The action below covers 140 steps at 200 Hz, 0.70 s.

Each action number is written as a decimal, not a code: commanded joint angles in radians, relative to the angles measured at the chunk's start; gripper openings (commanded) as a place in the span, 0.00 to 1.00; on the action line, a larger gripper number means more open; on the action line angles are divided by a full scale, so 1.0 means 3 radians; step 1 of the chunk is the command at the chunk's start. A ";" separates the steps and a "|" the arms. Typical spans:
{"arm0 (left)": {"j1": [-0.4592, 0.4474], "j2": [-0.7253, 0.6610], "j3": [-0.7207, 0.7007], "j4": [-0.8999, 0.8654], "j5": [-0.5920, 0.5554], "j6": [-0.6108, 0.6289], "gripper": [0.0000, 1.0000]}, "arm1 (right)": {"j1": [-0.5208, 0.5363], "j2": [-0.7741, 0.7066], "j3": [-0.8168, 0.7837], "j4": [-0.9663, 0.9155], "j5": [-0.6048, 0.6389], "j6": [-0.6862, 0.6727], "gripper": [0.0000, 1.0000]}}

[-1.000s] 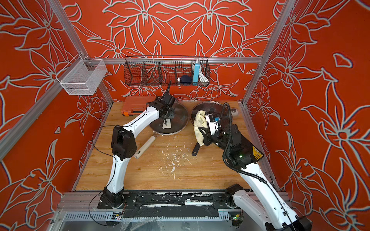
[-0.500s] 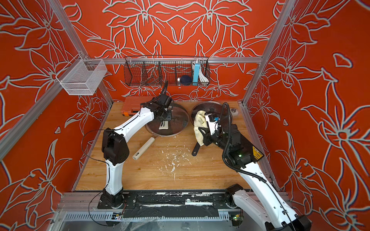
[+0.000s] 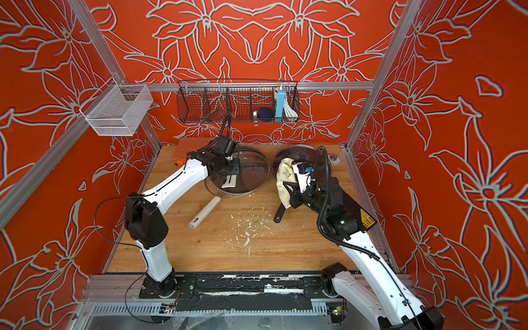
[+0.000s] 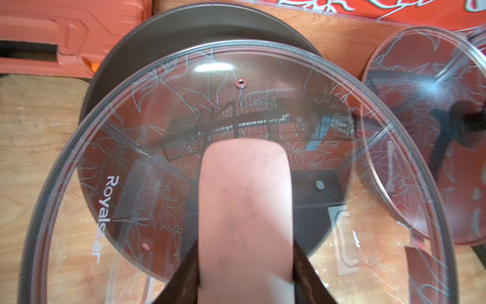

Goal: Wipe the pot lid with a cloth
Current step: Pick up the pot lid from the cooking pot, then wipe the pot lid.

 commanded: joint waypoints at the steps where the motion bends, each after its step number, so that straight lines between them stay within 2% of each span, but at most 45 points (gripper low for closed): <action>1: 0.0087 -0.0524 -0.0018 0.0690 0.0331 -0.0168 0.00 | 0.0023 -0.0067 -0.0021 0.0083 0.0025 0.0081 0.00; 24: 0.0191 -0.0691 -0.0214 0.0848 0.0669 -0.0284 0.00 | 0.0023 -0.0173 -0.0039 0.0146 0.0069 0.0161 0.00; 86: 0.0517 -0.1028 -0.0704 0.1458 0.1889 -0.0838 0.00 | 0.0024 -0.0395 -0.0085 0.0236 0.0190 0.0289 0.00; 140: 0.0667 -0.1114 -0.0955 0.2032 0.2695 -0.1435 0.00 | 0.0023 -0.0298 -0.0096 0.0371 -0.0030 0.0304 0.00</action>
